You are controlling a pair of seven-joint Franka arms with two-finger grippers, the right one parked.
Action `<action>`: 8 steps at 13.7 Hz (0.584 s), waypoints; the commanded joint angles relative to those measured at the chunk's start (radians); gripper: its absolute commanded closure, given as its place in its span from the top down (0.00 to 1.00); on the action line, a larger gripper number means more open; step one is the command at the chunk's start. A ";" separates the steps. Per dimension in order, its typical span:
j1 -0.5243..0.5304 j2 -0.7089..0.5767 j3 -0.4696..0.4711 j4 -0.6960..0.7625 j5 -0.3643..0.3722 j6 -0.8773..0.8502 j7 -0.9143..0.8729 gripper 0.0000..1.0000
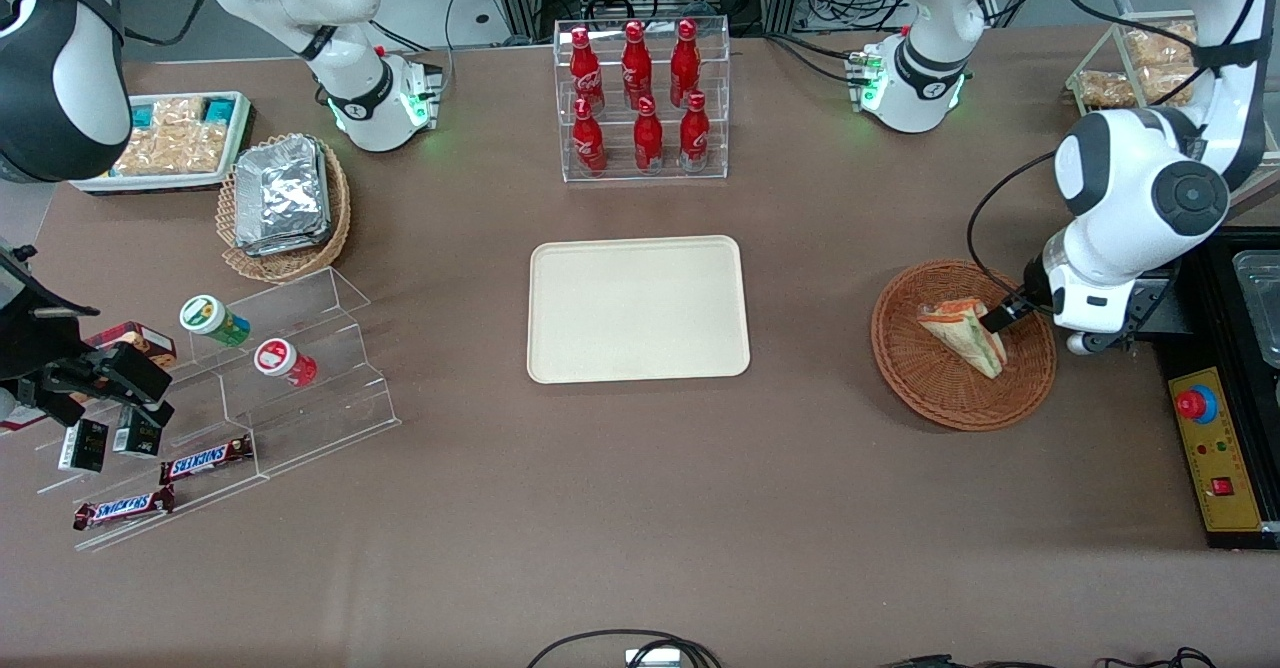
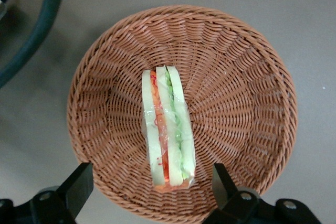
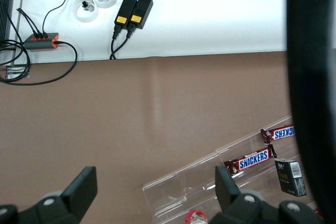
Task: Place sandwich from basket to tray
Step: 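Lower the left gripper and close it on the wrapped sandwich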
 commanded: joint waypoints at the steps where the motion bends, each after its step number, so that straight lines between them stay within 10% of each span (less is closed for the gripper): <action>1: -0.002 0.012 -0.003 -0.071 0.009 0.119 -0.069 1.00; 8: -0.005 0.084 -0.005 -0.120 0.010 0.242 -0.096 1.00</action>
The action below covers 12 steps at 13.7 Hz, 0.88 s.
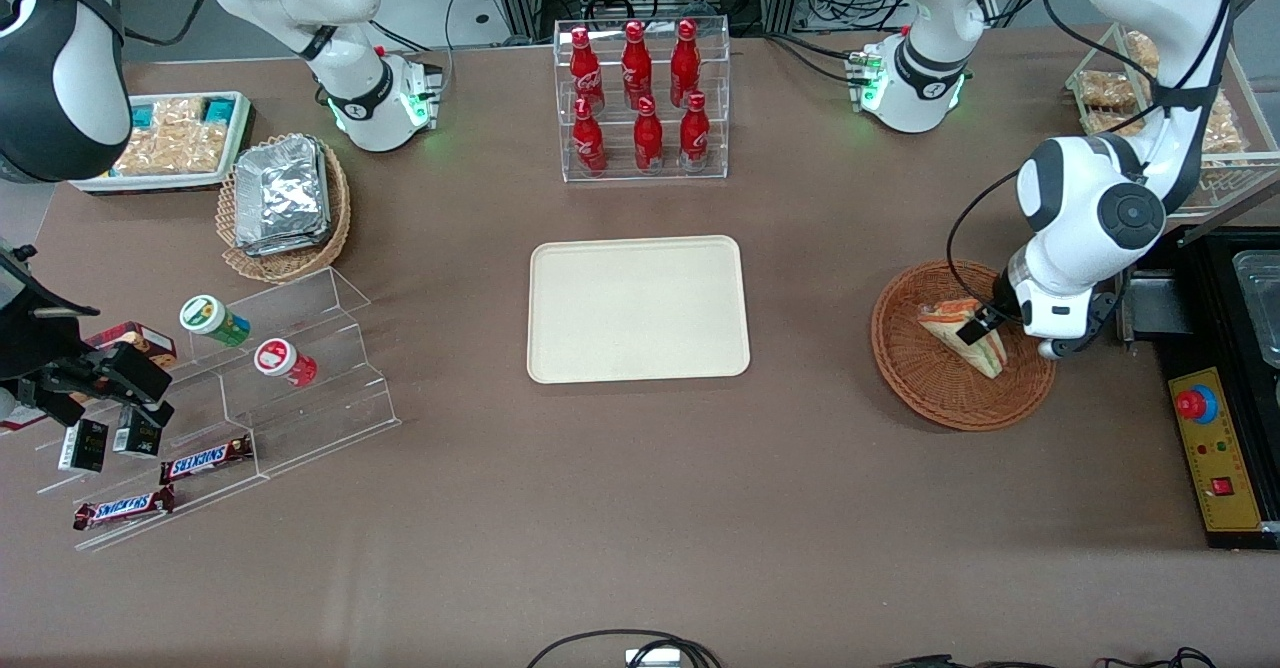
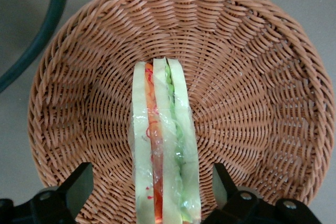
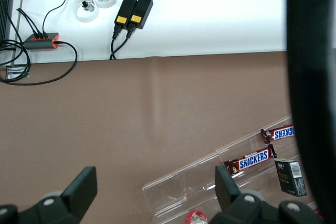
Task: Place sandwich from basket to tray
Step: 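Lower the left gripper and close it on the wrapped sandwich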
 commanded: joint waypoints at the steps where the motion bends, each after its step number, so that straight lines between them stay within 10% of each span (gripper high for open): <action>1: -0.003 0.011 -0.002 -0.030 0.009 0.055 -0.025 1.00; 5: -0.004 0.045 -0.002 -0.037 0.010 0.089 -0.033 0.95; 8: -0.004 0.047 -0.002 -0.036 0.010 0.092 -0.033 0.10; 12: -0.004 0.001 -0.005 -0.010 0.012 0.034 -0.018 0.00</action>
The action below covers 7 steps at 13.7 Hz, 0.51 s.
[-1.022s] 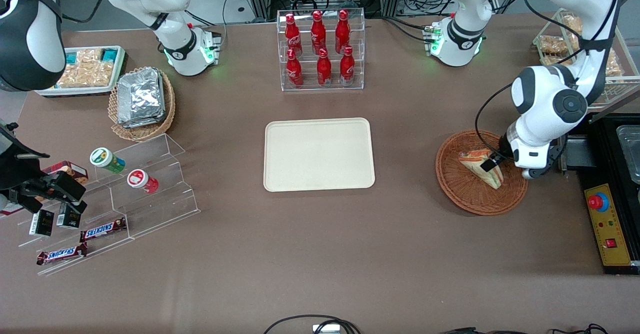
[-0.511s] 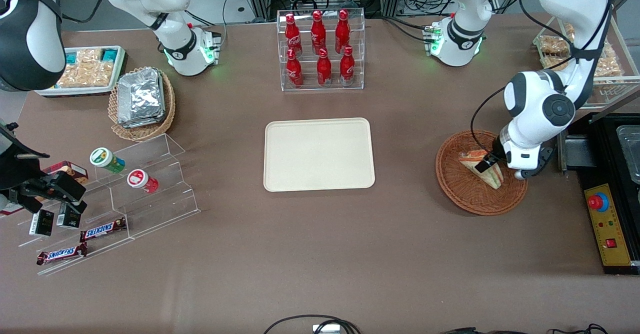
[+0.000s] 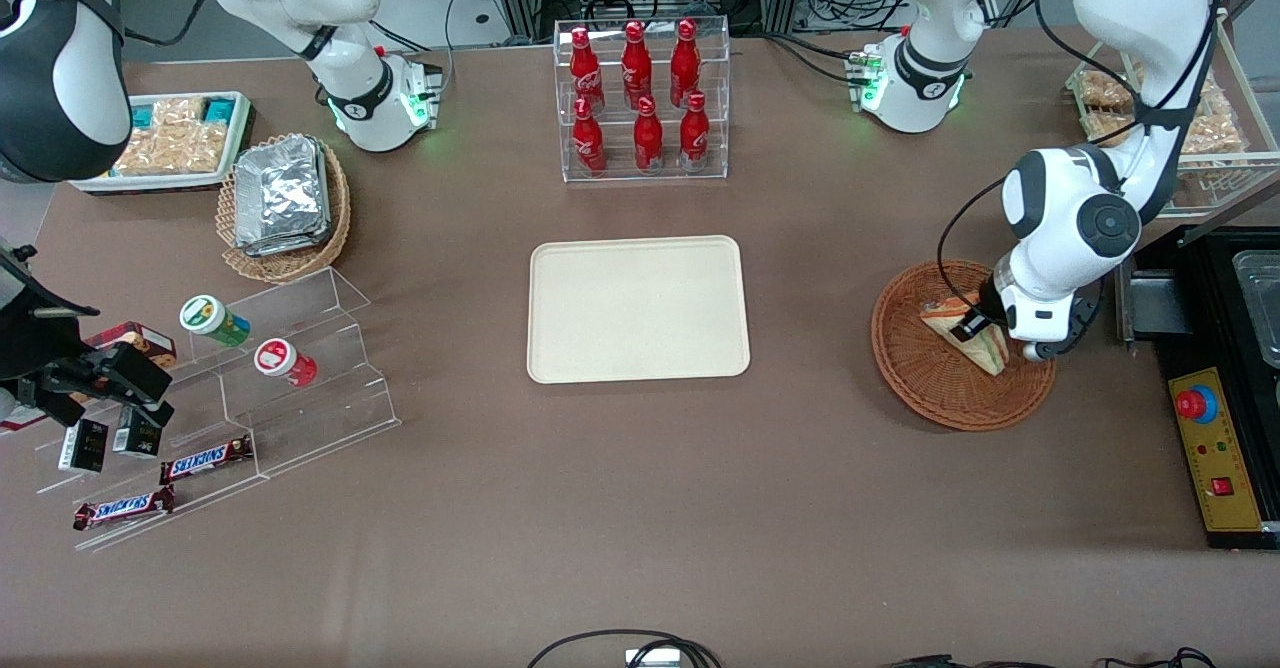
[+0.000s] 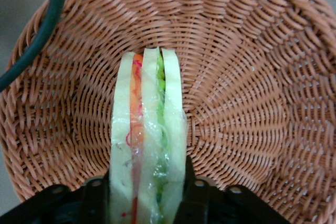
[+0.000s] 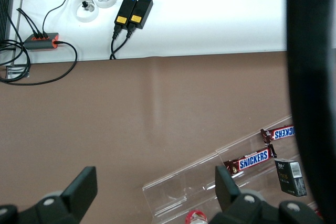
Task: Place sandwich from basket to tray
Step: 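Lower the left gripper and close it on the wrapped sandwich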
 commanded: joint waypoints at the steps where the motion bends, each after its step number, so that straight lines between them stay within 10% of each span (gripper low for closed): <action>1: -0.003 -0.064 -0.006 0.034 0.013 -0.089 0.006 0.00; 7: -0.003 -0.092 -0.110 0.242 0.180 -0.373 0.060 0.00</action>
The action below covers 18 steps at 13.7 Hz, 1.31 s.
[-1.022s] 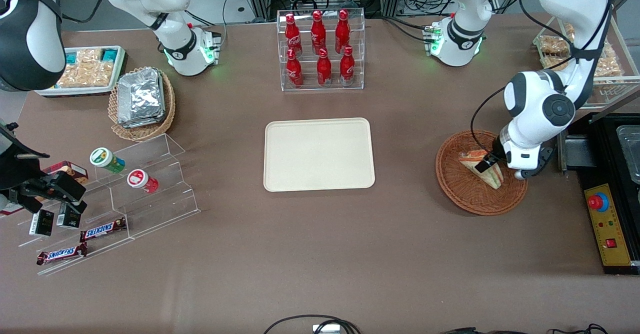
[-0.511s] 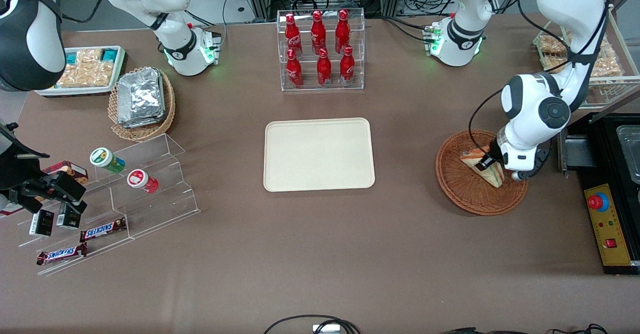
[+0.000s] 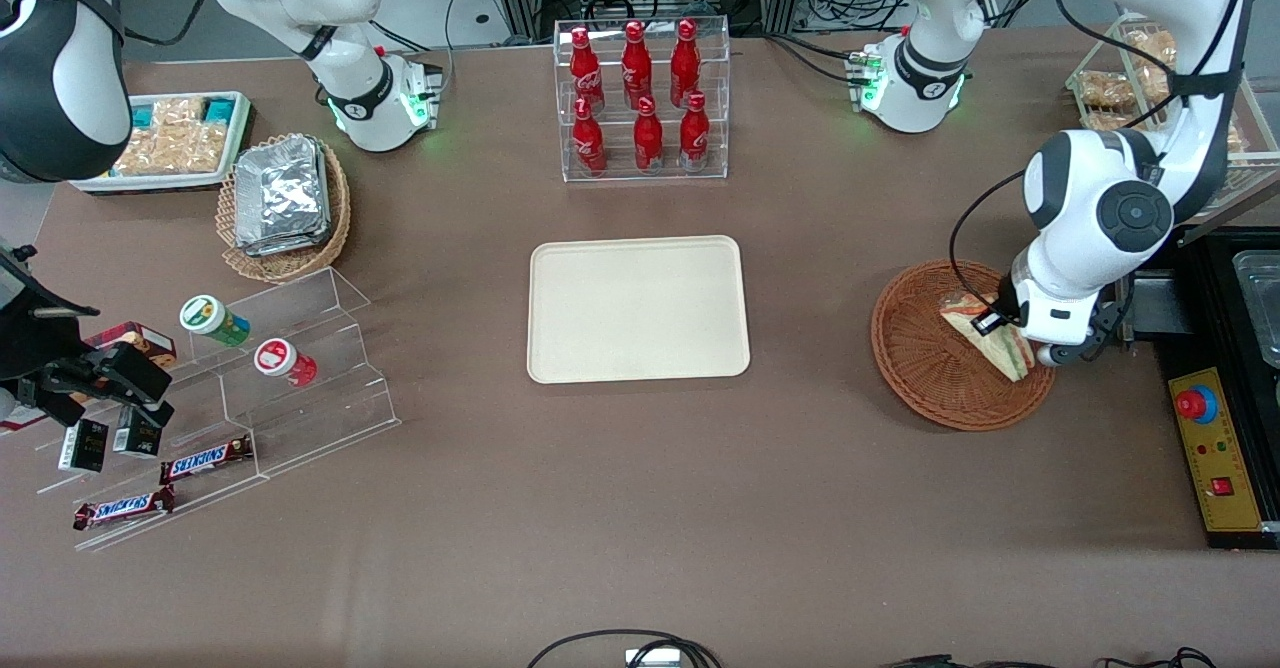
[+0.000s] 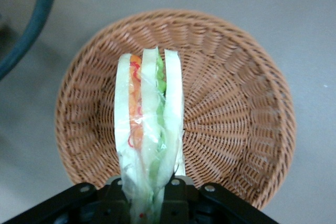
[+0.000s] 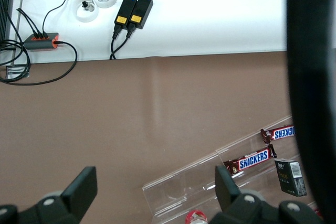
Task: Place sandwich from basket to tray
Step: 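Lift the sandwich and carry it with the left gripper to the tray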
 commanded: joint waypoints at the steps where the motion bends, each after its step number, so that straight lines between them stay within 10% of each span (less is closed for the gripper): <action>1: -0.001 -0.001 -0.043 0.087 0.041 -0.088 0.045 0.00; 18: -0.109 0.140 -0.472 0.303 -0.024 -0.269 0.185 0.01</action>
